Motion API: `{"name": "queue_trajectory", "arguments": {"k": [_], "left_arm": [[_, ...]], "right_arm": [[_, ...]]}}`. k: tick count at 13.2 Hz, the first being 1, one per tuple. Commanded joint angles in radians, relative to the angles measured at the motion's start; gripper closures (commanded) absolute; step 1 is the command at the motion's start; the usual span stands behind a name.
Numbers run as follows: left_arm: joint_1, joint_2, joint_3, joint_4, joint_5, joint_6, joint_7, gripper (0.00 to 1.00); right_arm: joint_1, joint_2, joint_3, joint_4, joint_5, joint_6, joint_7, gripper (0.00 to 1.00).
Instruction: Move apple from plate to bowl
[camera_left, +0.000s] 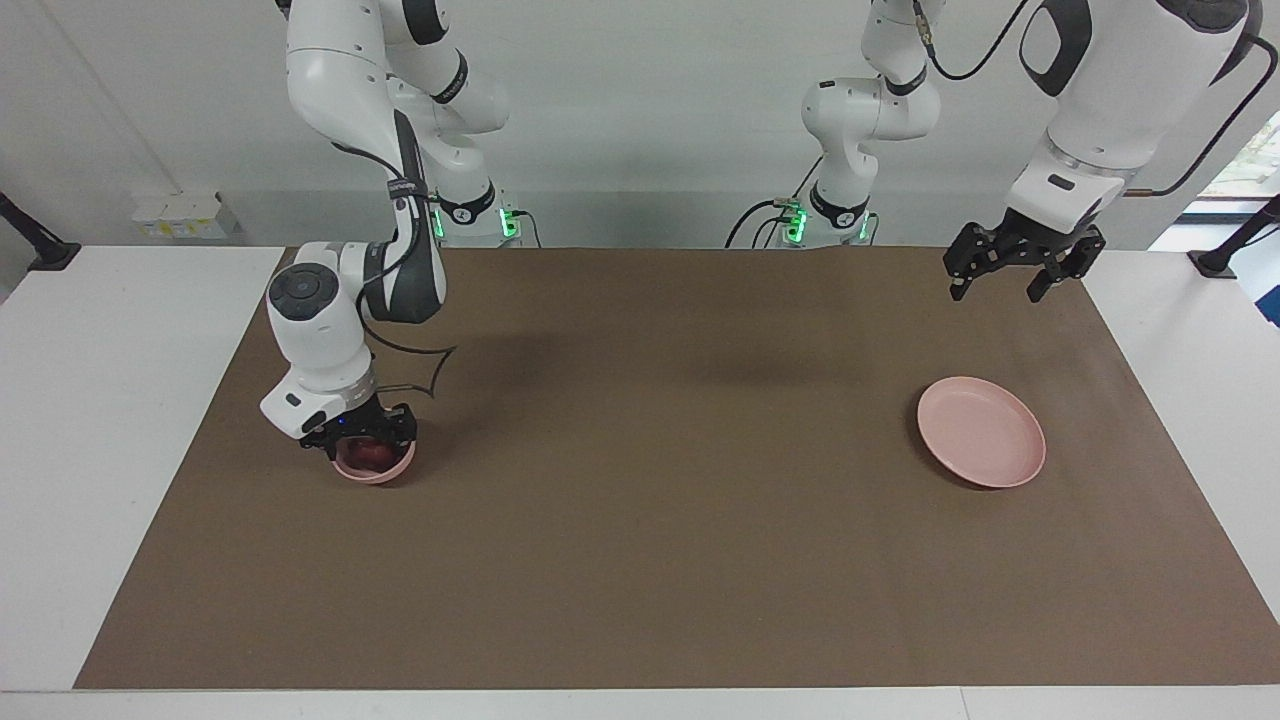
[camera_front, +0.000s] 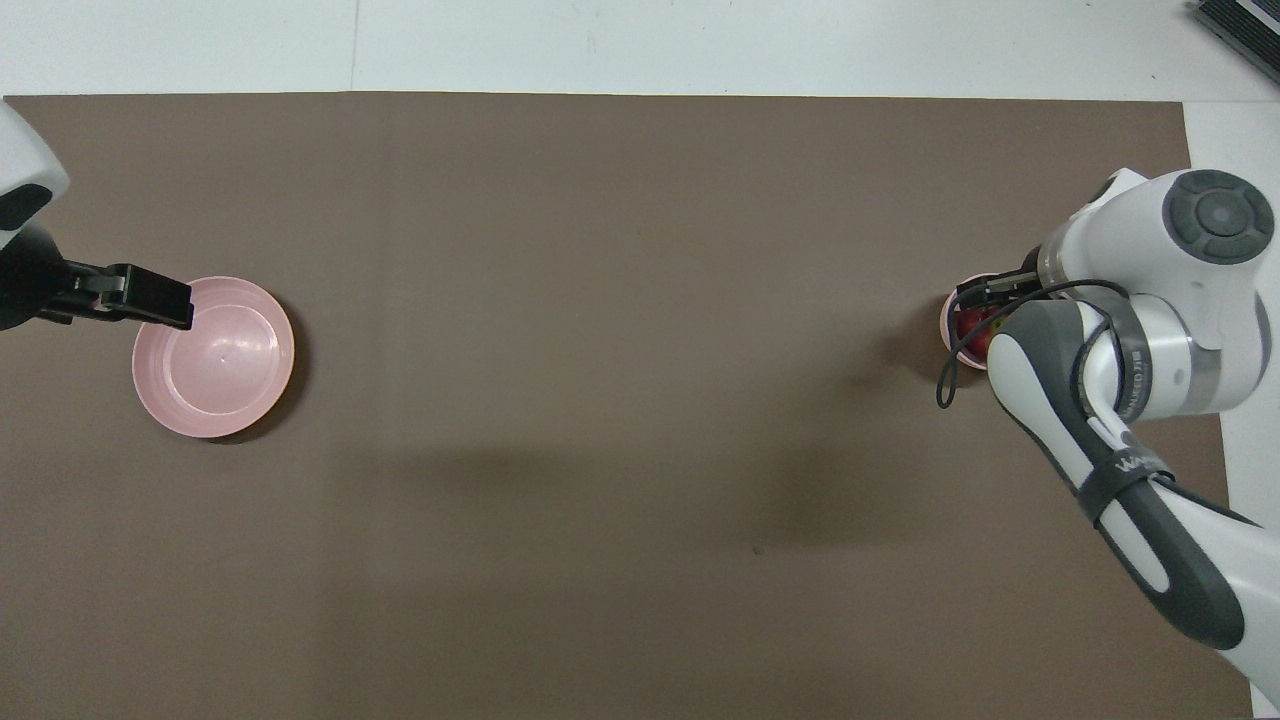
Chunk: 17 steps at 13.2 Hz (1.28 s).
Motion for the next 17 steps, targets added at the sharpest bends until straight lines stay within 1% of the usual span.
{"name": "queue_trajectory", "arguments": {"k": [1, 4, 6, 8, 9, 12, 13, 15, 17], "left_arm": [[-0.012, -0.022, 0.015, -0.02, 0.004, -0.007, 0.016, 0.0], [-0.011, -0.021, 0.016, -0.016, 0.004, -0.01, 0.005, 0.0], [-0.011, -0.021, 0.016, -0.016, 0.004, -0.01, 0.006, 0.0], [-0.012, -0.021, 0.016, -0.016, 0.004, -0.01, 0.006, 0.0], [-0.011, -0.021, 0.016, -0.016, 0.004, -0.01, 0.006, 0.0], [-0.011, -0.021, 0.016, -0.016, 0.004, -0.01, 0.006, 0.0], [-0.011, -0.021, 0.016, -0.016, 0.004, -0.01, 0.006, 0.0], [-0.011, -0.021, 0.016, -0.016, 0.004, -0.009, 0.006, 0.0], [-0.003, -0.019, 0.016, -0.016, 0.004, -0.007, 0.005, 0.0]], "right_arm": [[-0.003, -0.091, 0.009, 0.044, 0.058, -0.161, 0.035, 0.0], [-0.002, -0.2, 0.012, 0.063, 0.101, -0.306, 0.057, 0.0], [0.003, -0.272, 0.012, 0.065, 0.105, -0.388, 0.092, 0.0], [0.021, -0.321, 0.012, 0.054, 0.105, -0.454, 0.118, 0.0], [0.043, -0.334, 0.012, 0.048, 0.105, -0.493, 0.142, 0.0], [0.144, -0.363, 0.012, 0.016, 0.103, -0.507, 0.279, 0.0], [0.15, -0.363, 0.012, 0.02, 0.103, -0.508, 0.287, 0.0], [0.14, -0.377, 0.001, 0.055, 0.105, -0.527, 0.259, 0.0], [0.135, -0.404, -0.025, 0.097, 0.108, -0.6, 0.183, 0.0]]}}
